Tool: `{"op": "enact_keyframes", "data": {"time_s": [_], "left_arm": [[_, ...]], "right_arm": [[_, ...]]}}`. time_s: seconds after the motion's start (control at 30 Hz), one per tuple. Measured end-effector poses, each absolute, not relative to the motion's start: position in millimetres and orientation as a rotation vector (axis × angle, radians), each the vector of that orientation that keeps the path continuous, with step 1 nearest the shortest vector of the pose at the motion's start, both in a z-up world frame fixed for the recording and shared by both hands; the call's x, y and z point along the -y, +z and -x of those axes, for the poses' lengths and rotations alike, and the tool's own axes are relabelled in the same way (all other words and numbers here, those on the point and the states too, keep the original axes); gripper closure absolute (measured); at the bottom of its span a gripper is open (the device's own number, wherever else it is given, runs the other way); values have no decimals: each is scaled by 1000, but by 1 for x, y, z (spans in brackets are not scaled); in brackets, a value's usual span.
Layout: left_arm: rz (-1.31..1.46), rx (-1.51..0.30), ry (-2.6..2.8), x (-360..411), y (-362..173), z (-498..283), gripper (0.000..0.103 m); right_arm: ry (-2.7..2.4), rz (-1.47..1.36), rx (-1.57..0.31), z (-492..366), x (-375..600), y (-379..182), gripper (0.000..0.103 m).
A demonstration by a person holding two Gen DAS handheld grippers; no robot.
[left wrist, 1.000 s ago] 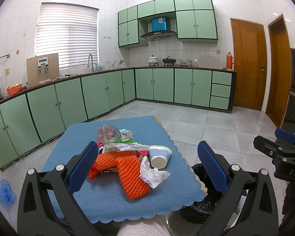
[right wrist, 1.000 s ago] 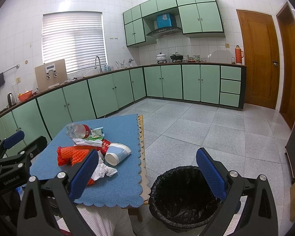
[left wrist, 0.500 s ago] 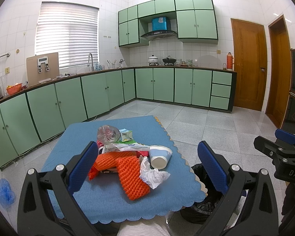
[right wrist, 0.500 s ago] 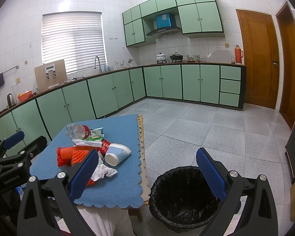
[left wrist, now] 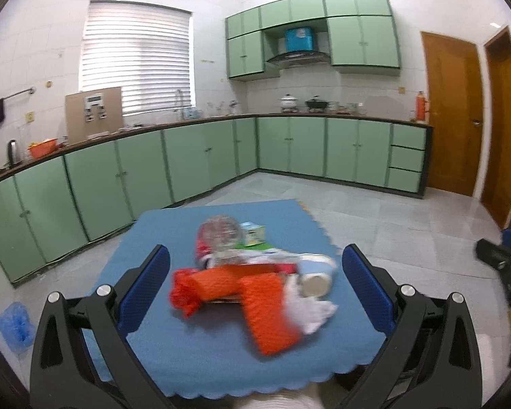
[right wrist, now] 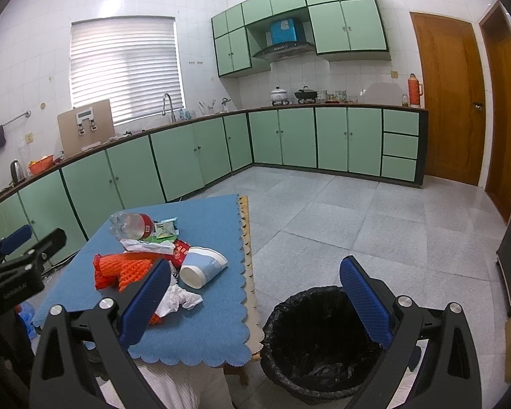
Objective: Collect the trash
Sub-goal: 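Move both tools to the trash pile and close the left tool on the clear bottle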
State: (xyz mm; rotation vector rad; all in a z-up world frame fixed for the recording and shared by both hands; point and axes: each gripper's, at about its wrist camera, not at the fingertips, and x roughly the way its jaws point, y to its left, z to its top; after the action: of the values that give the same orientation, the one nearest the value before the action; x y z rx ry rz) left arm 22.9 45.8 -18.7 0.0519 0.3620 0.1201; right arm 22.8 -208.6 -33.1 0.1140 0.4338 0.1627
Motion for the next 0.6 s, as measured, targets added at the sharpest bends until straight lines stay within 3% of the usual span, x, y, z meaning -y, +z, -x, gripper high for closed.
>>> {"op": "enact_keyframes", "data": {"time_s": [0.6], "left_arm": [[-4, -463, 331, -137, -61, -77, 5]], "right_arm": [[335, -57, -478, -107, 132, -53, 11]]}}
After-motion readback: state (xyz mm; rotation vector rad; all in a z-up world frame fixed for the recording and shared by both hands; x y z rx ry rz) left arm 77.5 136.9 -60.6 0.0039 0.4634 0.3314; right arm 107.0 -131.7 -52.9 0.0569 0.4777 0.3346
